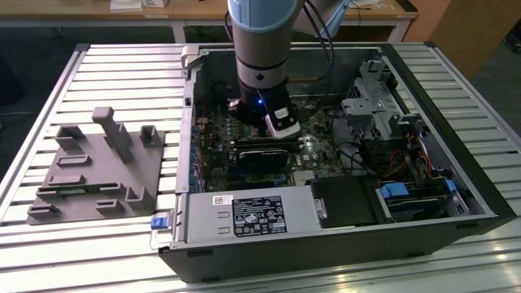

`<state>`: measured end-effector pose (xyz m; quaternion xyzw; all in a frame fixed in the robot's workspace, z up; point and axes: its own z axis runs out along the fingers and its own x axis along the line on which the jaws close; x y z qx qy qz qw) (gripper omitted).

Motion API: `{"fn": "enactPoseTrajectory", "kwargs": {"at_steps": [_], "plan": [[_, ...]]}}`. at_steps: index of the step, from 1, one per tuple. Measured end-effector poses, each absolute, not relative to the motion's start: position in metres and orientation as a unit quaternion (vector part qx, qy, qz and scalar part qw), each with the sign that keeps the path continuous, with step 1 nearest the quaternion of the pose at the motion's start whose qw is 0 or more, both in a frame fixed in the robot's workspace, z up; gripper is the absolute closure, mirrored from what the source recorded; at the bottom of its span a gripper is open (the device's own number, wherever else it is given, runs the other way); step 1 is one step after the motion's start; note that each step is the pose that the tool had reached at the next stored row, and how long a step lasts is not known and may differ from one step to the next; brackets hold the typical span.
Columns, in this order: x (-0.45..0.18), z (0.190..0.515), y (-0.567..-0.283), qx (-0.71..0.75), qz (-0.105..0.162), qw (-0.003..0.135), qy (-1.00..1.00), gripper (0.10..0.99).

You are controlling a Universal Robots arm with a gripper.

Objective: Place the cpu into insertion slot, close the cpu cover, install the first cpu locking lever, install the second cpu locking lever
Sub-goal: 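Install the second cpu locking lever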

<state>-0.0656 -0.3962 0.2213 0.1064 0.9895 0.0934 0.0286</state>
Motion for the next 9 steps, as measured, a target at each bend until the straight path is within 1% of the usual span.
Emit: {"fn": "enactPoseTrajectory", "kwargs": {"at_steps": [4, 9], "plan": [[-0.067, 0.22, -0.3984, 0.107, 0.109, 0.027, 0.988, 0.98], [-0.0688, 0.2169, -0.4027, 0.107, 0.119, 0.026, 0.987, 0.98]]}}
